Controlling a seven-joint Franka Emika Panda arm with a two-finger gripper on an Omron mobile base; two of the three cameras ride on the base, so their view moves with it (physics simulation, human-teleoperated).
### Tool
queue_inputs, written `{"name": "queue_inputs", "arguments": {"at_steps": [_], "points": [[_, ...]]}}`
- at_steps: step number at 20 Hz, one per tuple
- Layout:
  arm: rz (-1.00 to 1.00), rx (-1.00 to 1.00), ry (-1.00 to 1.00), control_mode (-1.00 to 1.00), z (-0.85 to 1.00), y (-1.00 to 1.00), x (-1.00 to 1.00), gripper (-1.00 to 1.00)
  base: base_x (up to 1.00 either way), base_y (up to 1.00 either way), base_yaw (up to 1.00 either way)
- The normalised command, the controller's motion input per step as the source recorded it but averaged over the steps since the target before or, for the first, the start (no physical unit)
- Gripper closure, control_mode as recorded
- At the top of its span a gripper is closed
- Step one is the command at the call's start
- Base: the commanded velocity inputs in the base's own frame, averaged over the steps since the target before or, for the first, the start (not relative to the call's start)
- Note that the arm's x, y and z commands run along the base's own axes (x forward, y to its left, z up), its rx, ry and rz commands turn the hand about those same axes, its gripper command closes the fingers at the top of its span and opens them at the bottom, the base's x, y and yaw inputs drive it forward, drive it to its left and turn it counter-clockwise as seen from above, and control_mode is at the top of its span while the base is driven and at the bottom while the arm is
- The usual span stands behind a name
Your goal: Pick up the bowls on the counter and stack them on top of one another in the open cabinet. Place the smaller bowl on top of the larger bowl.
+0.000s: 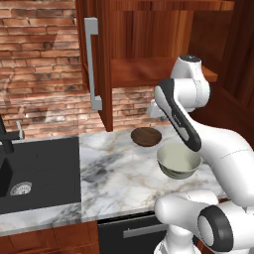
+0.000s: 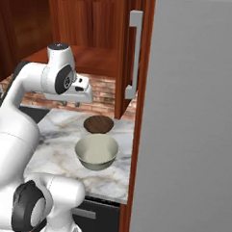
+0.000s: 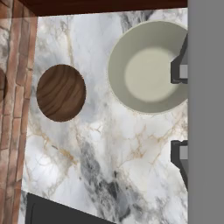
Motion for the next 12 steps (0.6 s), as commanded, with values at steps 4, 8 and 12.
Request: {"name": "queue_inputs", "arguments": {"at_steps": [4, 8, 12], "points": [[0.00, 0.00, 0.00, -1.00, 0.00, 0.08, -0.01, -1.00, 0.00, 0.00, 0.00], [0.00, -0.06, -0.04, -1.00, -0.09, 0.18, 0.00, -1.00, 0.00, 0.00, 0.00], [0.00, -0.02, -0.04, -1.00, -0.10, 0.00, -0.01, -1.00, 0.00, 0.00, 0.00]]}}
